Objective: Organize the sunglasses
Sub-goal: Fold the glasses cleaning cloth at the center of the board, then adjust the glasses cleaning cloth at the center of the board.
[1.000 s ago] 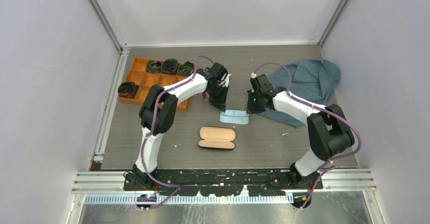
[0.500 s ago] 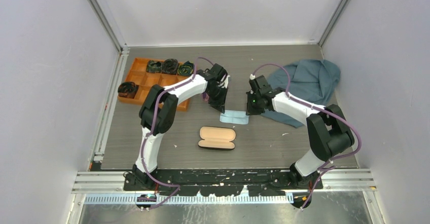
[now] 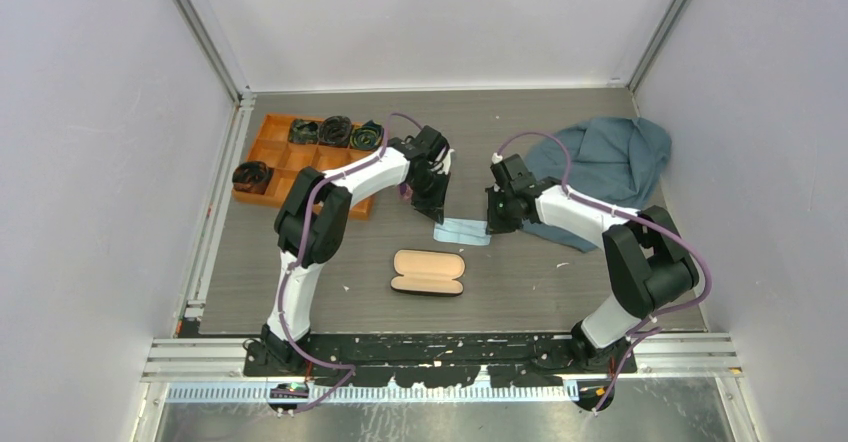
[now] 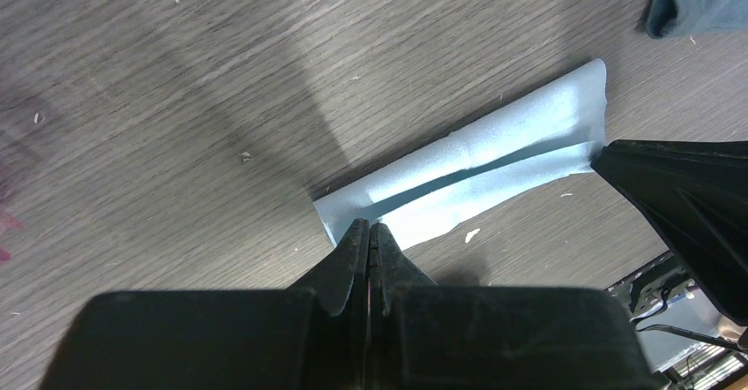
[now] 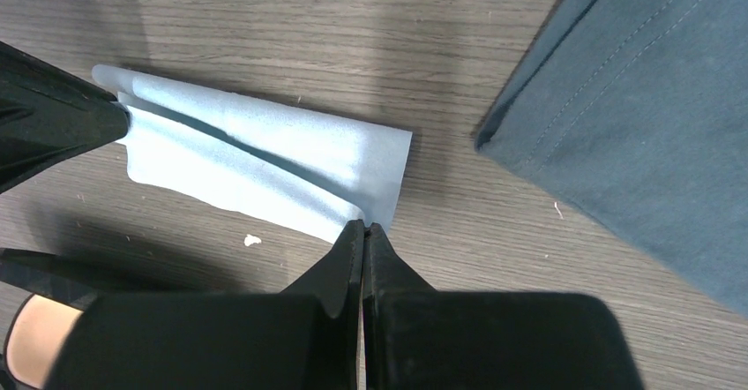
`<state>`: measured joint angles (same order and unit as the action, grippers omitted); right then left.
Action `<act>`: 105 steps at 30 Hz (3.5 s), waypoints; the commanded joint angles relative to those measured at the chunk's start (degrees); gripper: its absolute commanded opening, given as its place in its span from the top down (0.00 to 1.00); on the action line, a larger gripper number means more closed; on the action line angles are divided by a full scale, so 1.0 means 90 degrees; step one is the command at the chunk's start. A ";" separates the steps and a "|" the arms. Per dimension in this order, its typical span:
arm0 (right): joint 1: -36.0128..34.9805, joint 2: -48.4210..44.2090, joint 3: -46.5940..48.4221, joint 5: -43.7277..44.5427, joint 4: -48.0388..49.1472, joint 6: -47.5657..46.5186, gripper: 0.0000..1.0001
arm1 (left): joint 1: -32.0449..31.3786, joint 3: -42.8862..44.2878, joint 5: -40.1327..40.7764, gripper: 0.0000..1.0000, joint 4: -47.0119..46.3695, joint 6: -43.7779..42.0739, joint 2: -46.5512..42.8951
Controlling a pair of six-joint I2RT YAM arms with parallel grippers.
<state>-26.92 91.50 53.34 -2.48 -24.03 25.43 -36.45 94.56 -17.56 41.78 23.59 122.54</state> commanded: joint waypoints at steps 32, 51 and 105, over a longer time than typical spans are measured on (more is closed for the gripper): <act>-0.0084 -0.0627 0.0011 0.0138 -0.0075 0.0054 0.64 | -0.0162 -0.0146 0.0470 0.68 0.0089 0.0151 -0.1078; -0.0078 0.0348 0.0594 -0.0257 0.0450 0.0254 0.71 | -0.0142 0.0671 -0.0318 0.76 -0.0117 0.0592 0.0056; -0.0084 0.0547 0.0633 -0.0433 0.0568 0.0432 0.71 | -0.0150 0.0926 -0.0725 0.79 0.0643 0.0352 0.0244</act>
<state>-27.29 99.35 58.11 -6.94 -18.94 29.28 -37.54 102.74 -22.46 46.09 27.92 125.89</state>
